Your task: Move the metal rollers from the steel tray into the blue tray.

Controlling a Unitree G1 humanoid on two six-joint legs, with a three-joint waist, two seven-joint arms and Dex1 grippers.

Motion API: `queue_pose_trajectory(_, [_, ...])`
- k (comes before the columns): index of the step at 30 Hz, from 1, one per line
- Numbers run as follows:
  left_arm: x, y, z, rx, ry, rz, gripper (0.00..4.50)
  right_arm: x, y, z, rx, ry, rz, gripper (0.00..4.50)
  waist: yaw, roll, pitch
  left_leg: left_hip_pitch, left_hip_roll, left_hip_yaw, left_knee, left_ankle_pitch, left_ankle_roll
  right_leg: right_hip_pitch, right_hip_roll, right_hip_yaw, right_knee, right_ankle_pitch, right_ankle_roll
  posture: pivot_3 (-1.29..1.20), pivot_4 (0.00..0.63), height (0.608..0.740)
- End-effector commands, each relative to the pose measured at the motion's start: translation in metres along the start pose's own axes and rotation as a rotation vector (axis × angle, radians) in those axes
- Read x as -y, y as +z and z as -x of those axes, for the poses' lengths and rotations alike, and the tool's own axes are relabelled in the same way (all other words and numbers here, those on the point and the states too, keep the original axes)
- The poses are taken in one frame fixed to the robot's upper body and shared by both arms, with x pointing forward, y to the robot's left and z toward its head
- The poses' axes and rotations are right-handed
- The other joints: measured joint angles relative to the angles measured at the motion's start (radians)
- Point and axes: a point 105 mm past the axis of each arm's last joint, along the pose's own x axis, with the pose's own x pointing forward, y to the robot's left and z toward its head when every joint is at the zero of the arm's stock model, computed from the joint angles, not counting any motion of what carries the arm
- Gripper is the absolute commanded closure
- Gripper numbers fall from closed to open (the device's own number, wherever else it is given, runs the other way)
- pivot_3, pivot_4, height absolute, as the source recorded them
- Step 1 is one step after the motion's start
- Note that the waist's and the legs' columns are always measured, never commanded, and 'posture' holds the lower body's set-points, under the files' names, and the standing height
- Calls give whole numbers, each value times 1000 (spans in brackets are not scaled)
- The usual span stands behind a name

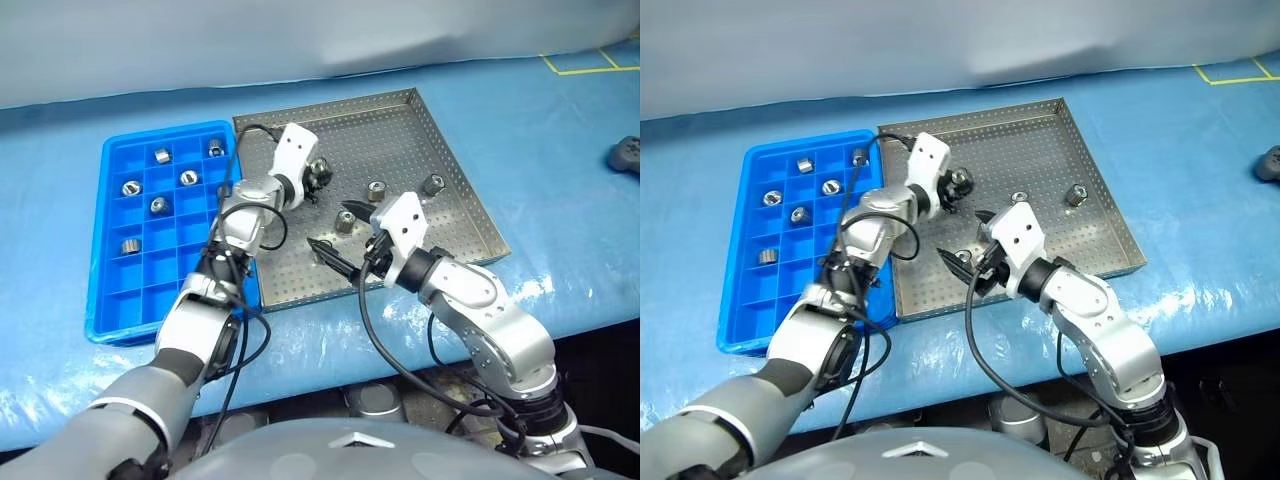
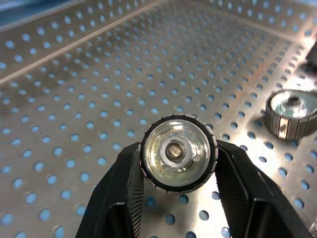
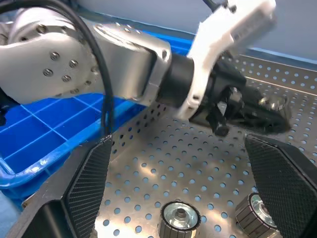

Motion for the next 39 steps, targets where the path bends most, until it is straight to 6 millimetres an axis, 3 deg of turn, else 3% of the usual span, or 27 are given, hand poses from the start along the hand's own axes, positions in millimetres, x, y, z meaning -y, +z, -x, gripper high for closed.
queue_pose_trajectory(1, [-10,45,37,193,44,13,2700,-6,13,-3,48,39,28,0,4,0,0,0,0,0,0,0,0,0,0,0,0,0,0,-169,150,740])
queue_pose_trajectory(6, [-27,53,99,272,127,-23,2700,-14,19,-12,60,125,50,0,23,0,0,2,0,0,0,0,0,0,0,0,2,0,0,-110,150,740])
queue_pose_trajectory(11, [-47,33,152,209,295,-81,2700,-30,23,-26,64,266,80,0,57,0,0,2,1,0,0,0,-1,1,0,-1,2,0,0,-35,150,740])
queue_pose_trajectory(15, [-49,11,178,112,348,-146,2700,-44,27,-39,80,368,89,0,100,-1,0,2,1,-1,0,0,-1,1,0,-2,2,0,0,6,150,740])
queue_pose_trajectory(23, [-49,-36,196,-82,417,-142,2700,-63,24,-50,81,467,85,0,154,-1,0,2,0,-1,0,1,-2,1,-1,-3,1,0,-1,28,150,740])
queue_pose_trajectory(32, [-51,-76,200,-264,461,-58,2700,-60,22,-47,85,420,60,0,155,-1,0,2,1,-2,-1,2,-3,1,-1,-4,1,0,-1,-10,150,740])
queue_pose_trajectory(39, [-49,-70,196,-239,463,-17,349,-54,19,-41,76,365,45,0,142,0,0,3,1,-2,-1,2,-3,1,-1,-4,1,0,-1,-30,150,740])
